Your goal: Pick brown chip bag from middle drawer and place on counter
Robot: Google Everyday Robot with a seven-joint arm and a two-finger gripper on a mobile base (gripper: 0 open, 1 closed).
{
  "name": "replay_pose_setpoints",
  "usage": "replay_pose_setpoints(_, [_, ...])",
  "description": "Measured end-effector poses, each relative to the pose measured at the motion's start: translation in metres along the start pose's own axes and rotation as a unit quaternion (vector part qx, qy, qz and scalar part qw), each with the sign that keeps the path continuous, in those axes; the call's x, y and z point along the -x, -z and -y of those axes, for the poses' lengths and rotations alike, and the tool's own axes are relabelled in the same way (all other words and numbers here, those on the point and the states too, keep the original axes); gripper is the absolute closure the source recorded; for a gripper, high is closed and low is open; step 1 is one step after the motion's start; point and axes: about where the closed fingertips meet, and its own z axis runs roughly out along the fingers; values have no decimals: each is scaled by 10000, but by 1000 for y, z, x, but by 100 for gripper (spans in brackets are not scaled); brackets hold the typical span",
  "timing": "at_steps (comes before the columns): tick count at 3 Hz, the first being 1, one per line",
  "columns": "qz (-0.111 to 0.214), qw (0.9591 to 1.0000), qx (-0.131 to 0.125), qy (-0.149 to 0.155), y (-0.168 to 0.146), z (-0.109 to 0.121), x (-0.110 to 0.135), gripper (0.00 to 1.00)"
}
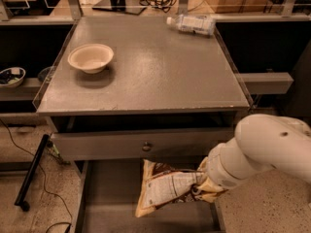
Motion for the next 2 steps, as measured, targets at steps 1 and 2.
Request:
replay_pose_setpoints(1, [-217, 9978, -629, -54, 61, 5, -2, 100])
replay_pose_setpoints(2, [-244, 9972, -699, -39, 68, 14, 2, 100])
